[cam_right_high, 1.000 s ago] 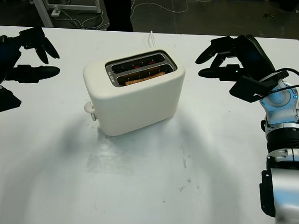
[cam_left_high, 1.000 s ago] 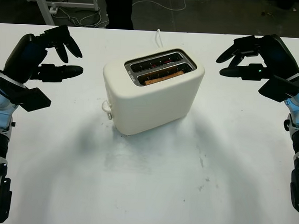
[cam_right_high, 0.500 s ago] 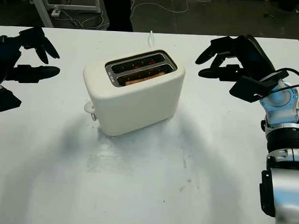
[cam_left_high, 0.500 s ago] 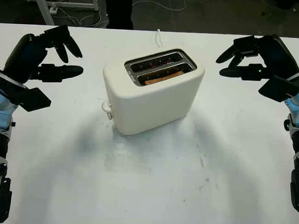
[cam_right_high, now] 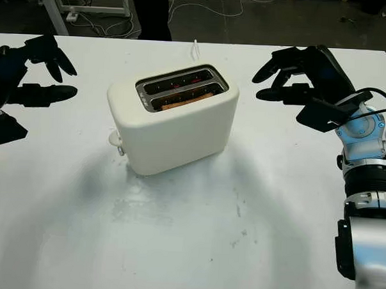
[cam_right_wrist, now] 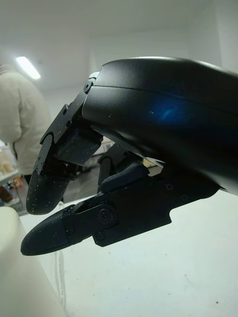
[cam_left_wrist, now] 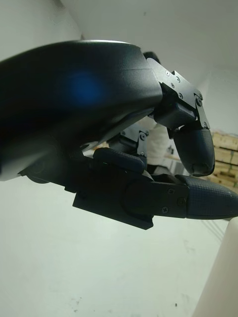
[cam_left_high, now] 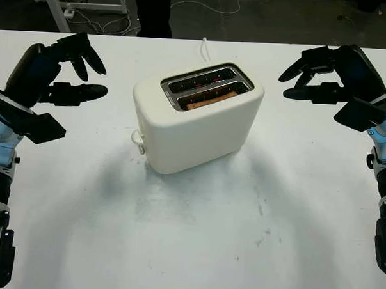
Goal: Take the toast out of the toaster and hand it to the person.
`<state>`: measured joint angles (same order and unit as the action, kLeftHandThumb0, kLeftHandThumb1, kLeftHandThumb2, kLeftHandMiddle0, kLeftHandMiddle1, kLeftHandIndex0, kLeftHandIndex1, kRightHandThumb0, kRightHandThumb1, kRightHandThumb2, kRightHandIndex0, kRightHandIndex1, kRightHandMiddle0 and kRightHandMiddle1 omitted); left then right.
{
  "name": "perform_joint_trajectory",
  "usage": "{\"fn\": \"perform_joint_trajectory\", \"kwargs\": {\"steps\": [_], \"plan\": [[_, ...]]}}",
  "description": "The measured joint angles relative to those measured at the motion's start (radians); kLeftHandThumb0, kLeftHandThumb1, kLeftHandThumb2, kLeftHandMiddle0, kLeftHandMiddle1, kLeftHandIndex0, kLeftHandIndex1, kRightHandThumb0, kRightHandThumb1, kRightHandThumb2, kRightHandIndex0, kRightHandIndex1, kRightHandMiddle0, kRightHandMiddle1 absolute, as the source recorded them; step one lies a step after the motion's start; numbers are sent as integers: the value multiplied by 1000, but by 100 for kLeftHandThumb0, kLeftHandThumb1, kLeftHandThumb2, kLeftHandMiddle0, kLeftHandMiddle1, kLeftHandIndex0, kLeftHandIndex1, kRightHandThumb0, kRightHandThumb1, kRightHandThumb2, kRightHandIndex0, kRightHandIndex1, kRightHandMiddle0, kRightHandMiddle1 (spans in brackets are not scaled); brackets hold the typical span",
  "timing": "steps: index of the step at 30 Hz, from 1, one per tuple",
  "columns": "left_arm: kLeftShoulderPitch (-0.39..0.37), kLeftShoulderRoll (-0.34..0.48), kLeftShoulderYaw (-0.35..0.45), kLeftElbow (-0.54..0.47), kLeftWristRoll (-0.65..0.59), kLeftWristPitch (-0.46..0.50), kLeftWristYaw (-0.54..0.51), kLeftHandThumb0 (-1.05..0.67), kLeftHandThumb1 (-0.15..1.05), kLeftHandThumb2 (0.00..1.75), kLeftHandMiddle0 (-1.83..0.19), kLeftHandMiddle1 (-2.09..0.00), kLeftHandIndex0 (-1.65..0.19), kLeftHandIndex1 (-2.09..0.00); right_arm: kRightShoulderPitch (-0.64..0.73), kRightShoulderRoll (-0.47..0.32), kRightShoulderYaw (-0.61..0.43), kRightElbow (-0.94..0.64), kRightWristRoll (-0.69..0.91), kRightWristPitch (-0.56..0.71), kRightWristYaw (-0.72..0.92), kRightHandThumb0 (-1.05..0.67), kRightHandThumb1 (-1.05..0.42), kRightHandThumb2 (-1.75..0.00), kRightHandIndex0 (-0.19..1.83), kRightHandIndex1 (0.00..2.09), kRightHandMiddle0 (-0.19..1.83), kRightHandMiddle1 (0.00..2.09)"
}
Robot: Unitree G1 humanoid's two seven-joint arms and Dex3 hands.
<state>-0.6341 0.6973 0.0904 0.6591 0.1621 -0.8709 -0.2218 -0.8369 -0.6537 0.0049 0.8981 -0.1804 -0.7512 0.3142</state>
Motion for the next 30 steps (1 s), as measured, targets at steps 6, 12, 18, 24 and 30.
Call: {"fn": "perform_joint_trajectory", "kwargs": {"steps": [6,12,18,24,30], "plan": [[0,0,0,-1,0,0,0,-75,91,20,-60,-166,-44,-152,0,0,0,0,0,0,0,-72,-79,0,93,103,95,69],[0,0,0,3,0,0,0,-76,92,21,-60,-166,-44,-151,0,0,0,0,0,0,0,-70,-78,0,93,103,95,69],[0,0,0,4,0,0,0,-76,92,21,-59,-166,-44,-152,0,0,0,0,0,0,0,-71,-79,-1,92,103,94,69],[0,0,0,3,0,0,0,-75,92,21,-59,-165,-44,-151,0,0,0,0,-2,0,0,-72,-79,0,92,103,94,69],[0,0,0,3,0,0,0,-75,92,21,-59,-165,-44,-152,0,0,1,-1,-4,0,-2,-71,-79,0,92,103,94,69]]}}
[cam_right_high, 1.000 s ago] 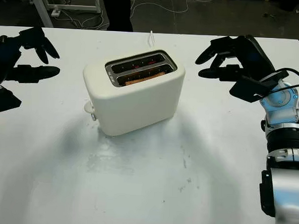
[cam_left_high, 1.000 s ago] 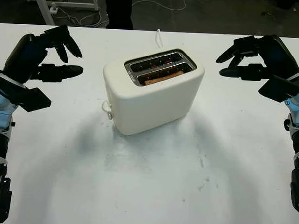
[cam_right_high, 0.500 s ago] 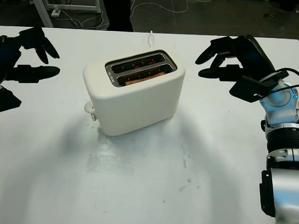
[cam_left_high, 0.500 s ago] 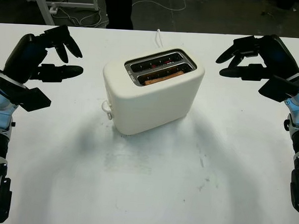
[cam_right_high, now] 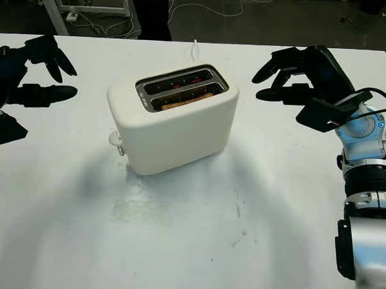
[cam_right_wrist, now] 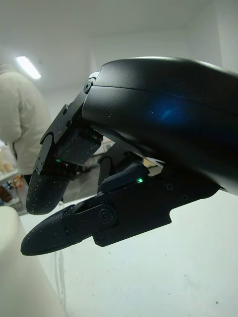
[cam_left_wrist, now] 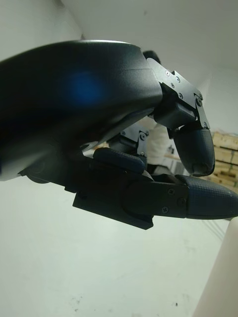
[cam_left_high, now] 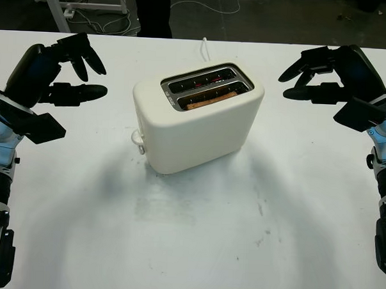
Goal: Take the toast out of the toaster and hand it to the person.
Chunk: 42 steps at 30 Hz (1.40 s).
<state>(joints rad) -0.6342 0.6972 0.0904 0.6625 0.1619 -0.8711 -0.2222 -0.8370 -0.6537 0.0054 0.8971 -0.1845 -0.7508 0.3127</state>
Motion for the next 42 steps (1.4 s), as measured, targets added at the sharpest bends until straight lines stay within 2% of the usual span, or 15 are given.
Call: {"fn": "perform_joint_trajectory", "kwargs": {"steps": [42], "plan": [[0,0,0,0,0,0,1,-76,92,21,-60,-165,-44,-151,0,0,0,0,2,0,0,-71,-78,0,93,102,96,68]]}}
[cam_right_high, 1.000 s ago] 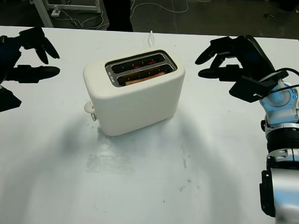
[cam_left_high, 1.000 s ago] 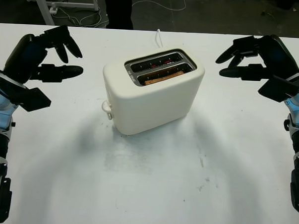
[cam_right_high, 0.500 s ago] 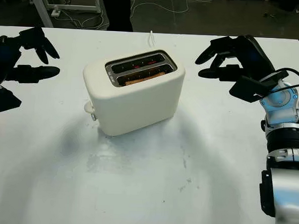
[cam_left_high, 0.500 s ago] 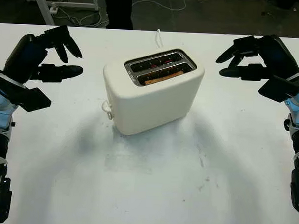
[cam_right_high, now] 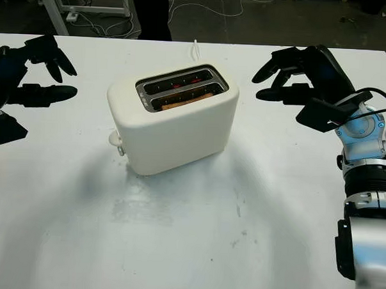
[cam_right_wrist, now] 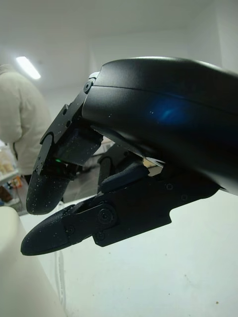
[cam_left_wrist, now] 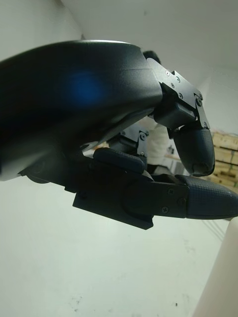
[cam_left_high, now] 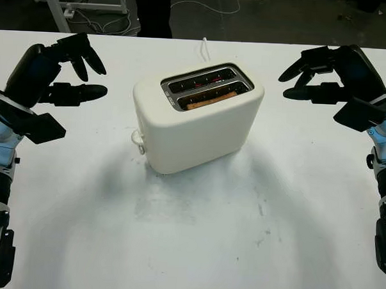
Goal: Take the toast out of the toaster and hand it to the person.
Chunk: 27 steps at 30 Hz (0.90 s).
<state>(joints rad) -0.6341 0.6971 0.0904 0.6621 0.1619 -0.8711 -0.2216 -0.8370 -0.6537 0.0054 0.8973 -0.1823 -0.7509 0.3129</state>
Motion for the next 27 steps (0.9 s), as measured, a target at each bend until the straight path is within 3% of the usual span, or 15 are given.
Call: {"fn": "perform_joint_trajectory", "kwargs": {"steps": [27], "plan": [[0,0,0,0,0,0,0,-76,92,21,-60,-166,-44,-152,0,0,0,2,2,0,4,-73,-79,0,95,101,97,66]]}}
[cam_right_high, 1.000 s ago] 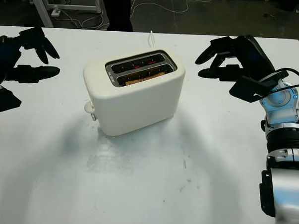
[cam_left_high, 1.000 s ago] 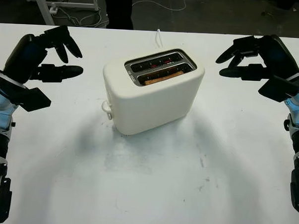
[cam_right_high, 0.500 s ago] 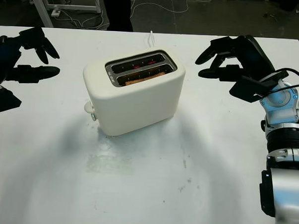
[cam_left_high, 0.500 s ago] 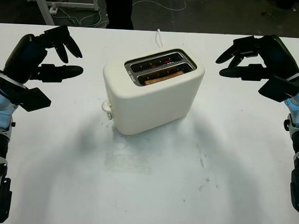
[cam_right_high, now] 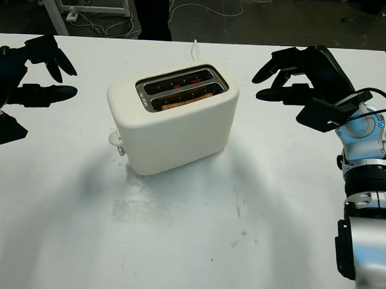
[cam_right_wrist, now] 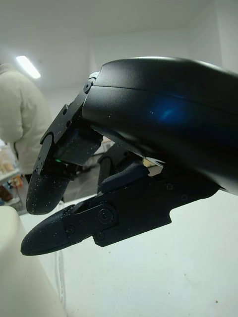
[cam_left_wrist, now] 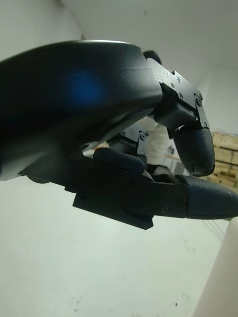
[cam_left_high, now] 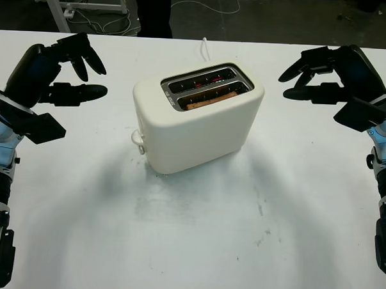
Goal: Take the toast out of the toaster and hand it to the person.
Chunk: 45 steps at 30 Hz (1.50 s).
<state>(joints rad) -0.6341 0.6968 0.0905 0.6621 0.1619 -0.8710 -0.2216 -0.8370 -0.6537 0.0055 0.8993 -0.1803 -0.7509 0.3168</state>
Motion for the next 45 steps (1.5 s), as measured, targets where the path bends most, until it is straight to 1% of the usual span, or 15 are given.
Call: {"fn": "perform_joint_trajectory", "kwargs": {"steps": [45], "plan": [[0,0,0,-3,0,7,0,-77,92,21,-58,-166,-44,-153,0,0,0,0,-1,0,0,-72,-78,0,93,102,95,67]]}}
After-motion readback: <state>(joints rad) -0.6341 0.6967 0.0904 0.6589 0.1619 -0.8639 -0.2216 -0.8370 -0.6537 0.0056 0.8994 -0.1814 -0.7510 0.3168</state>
